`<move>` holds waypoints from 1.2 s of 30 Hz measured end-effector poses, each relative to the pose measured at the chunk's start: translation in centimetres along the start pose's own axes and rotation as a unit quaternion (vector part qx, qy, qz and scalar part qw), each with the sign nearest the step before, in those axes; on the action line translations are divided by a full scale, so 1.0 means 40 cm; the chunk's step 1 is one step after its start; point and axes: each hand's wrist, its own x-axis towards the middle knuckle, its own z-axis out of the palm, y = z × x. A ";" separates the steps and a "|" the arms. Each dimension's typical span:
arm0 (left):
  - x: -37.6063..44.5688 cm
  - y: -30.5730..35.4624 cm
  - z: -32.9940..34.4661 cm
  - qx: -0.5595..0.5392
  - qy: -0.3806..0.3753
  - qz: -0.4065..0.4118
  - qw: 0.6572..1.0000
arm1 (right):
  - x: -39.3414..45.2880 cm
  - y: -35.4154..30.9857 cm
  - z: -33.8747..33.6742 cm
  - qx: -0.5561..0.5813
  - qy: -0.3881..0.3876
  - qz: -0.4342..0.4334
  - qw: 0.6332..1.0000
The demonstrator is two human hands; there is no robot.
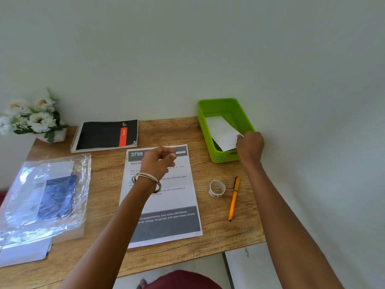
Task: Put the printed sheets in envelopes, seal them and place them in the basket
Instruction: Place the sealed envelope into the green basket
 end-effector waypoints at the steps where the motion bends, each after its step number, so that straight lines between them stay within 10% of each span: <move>1: 0.000 -0.003 -0.003 0.007 0.002 0.008 1.000 | -0.006 -0.002 -0.006 -0.033 0.008 -0.013 0.999; 6: 0.000 -0.038 -0.048 0.062 0.034 0.033 0.997 | -0.074 -0.037 -0.021 0.002 0.070 -0.055 0.996; 15: -0.048 -0.184 -0.187 0.223 0.171 -0.024 0.959 | -0.353 -0.181 0.156 0.137 -0.156 -0.118 0.971; 22: -0.072 -0.237 -0.196 0.209 0.129 -0.068 0.967 | -0.369 -0.180 0.223 0.073 -0.191 -0.034 0.978; 36: -0.037 -0.257 -0.199 0.167 0.101 -0.124 0.973 | -0.354 -0.202 0.173 0.388 -0.138 0.049 0.910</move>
